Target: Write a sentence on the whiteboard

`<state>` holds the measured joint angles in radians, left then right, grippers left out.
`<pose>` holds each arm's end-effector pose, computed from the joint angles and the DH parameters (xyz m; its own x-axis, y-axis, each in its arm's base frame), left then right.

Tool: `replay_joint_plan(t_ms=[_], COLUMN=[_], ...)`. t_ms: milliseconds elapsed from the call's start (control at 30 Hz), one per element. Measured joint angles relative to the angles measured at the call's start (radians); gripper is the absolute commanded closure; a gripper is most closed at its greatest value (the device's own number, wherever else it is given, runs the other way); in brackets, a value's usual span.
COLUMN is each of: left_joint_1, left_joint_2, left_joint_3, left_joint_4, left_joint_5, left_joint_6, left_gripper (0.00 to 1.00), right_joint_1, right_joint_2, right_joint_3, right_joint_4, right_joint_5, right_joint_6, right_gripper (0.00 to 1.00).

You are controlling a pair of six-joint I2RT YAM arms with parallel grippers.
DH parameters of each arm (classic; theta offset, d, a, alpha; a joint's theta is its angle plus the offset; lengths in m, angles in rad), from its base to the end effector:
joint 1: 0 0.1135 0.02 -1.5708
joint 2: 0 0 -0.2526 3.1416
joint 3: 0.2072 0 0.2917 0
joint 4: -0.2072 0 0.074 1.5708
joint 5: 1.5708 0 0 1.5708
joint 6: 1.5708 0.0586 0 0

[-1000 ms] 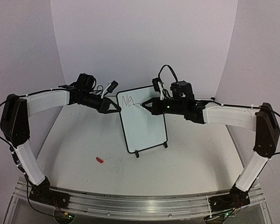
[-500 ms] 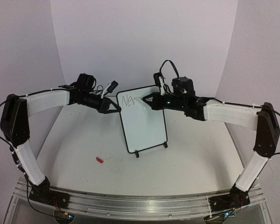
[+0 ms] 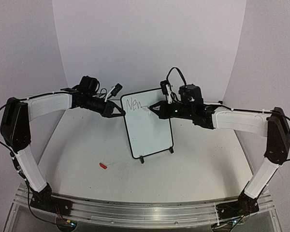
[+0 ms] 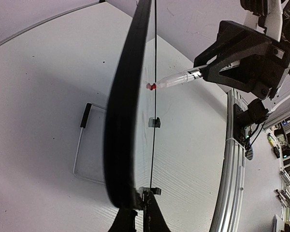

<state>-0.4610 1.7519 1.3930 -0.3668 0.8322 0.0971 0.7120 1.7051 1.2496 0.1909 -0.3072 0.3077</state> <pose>0.3736 -0.2340 0.2426 -0.5145 0.3284 -0.7921 0.8487 0.3266 -0.4159 0.3381 0.3152 0.2582 -0.4442 -0.0020 -0.8959 -0.7441 0.5577 0.3677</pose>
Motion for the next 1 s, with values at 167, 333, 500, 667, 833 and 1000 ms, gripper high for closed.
replay_joint_plan(t_ms=[167, 333, 500, 667, 833, 1000], left_joint_1=[0.000, 0.000, 0.000, -0.001, -0.001, -0.002], left_joint_2=[0.000, 0.000, 0.000, 0.000, 0.000, 0.000], left_joint_3=[0.000, 0.000, 0.000, 0.000, 0.000, 0.000], left_joint_4=[0.000, 0.000, 0.000, 0.000, 0.000, 0.000], left_joint_5=[0.000, 0.000, 0.001, 0.003, 0.003, 0.004], left_joint_6=[0.000, 0.000, 0.001, 0.003, 0.004, 0.007], left_gripper=[1.00, 1.00, 1.00, 1.00, 1.00, 1.00], right_joint_1=[0.000, 0.000, 0.000, -0.008, -0.013, -0.014], right_joint_2=[-0.002, -0.002, -0.002, -0.002, -0.002, -0.010], right_joint_3=[-0.002, 0.002, 0.033, 0.070, 0.080, 0.076], right_joint_4=[-0.001, -0.005, -0.019, -0.019, -0.019, -0.019], right_joint_5=[0.002, 0.005, 0.022, 0.043, 0.044, -0.019], right_joint_6=[0.000, -0.002, -0.008, -0.015, -0.019, -0.030], right_gripper=[1.00, 1.00, 1.00, 1.00, 1.00, 1.00])
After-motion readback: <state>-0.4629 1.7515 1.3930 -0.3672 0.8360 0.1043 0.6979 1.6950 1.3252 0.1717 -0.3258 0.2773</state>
